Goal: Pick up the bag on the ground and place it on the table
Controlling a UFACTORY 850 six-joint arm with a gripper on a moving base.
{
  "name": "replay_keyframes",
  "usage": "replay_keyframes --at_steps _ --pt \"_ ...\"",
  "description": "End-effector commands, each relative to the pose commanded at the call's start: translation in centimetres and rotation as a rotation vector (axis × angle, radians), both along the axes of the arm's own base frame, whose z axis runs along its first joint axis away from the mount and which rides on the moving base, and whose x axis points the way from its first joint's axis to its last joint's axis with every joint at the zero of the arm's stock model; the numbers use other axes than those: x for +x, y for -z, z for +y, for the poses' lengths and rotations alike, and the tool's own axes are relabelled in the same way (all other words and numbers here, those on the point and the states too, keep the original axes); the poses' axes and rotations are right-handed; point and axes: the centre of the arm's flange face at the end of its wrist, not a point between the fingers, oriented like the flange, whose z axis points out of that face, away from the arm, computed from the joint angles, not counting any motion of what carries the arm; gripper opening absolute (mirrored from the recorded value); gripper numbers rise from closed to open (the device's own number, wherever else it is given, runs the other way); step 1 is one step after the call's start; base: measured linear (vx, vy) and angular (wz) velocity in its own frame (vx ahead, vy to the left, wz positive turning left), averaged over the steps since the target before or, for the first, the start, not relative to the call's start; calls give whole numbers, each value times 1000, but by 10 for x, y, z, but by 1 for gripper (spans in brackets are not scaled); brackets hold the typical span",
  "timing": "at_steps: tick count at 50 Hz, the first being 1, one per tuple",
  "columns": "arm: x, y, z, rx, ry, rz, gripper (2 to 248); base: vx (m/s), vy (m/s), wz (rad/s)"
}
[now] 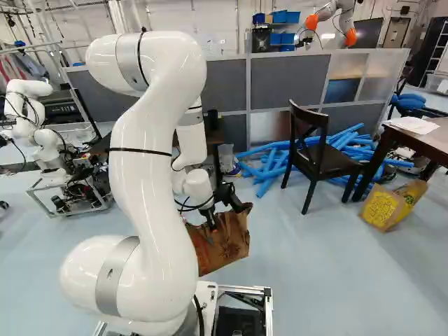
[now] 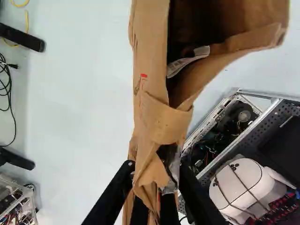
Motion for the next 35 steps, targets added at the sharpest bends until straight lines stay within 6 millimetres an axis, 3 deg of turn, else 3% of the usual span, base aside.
replay_keyframes --at_steps 35 --pt "-11 -49 2 17 0 -10 21 0 0 0"
